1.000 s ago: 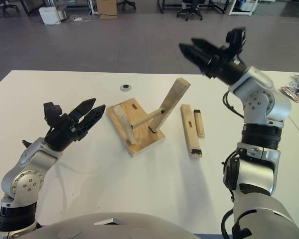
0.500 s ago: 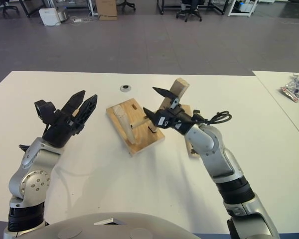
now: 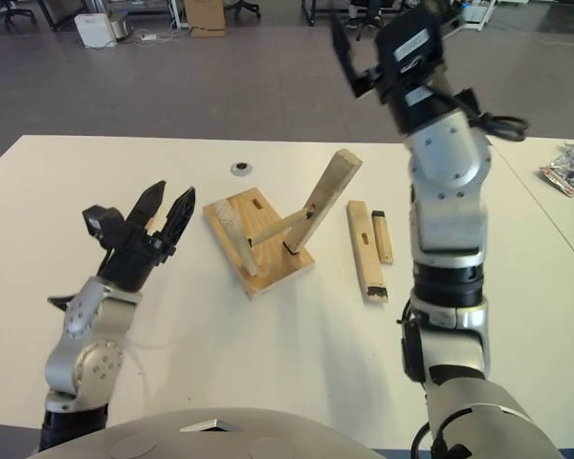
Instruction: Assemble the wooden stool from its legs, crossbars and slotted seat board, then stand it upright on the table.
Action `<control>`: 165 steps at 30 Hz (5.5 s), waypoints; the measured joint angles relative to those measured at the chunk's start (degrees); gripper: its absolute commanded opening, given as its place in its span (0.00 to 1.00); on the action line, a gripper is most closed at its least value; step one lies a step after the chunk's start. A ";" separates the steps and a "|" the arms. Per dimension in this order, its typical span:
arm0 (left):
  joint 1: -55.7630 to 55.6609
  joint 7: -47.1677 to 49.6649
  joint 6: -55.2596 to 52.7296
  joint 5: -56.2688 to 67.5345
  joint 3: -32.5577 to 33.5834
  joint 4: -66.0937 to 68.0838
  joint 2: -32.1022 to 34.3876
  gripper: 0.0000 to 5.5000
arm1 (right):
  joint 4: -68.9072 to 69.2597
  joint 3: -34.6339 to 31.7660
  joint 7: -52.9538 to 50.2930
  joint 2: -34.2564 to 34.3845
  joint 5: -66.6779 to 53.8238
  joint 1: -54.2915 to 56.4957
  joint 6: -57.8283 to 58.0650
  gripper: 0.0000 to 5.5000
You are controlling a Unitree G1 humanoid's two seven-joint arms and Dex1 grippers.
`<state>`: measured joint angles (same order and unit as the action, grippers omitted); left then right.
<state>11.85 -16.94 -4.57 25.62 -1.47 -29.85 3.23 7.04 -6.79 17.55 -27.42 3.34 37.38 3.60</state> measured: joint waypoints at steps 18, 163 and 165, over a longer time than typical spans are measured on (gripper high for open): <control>14.65 7.04 17.42 -15.08 -6.20 -9.53 -2.85 0.62 | 16.37 11.04 4.78 3.41 1.07 -30.38 9.12 0.71; -9.71 15.08 -9.01 22.42 27.62 10.41 1.35 0.62 | -22.05 -2.52 1.90 1.74 -11.68 -21.76 23.44 0.24; -14.54 14.93 -12.35 26.58 27.30 5.96 5.37 0.62 | -18.28 -4.33 2.09 1.74 -13.56 -13.86 19.54 0.24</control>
<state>-2.69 -2.02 -16.91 52.20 25.83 -23.88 8.61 -11.24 -11.12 19.64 -25.67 -10.22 23.51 23.14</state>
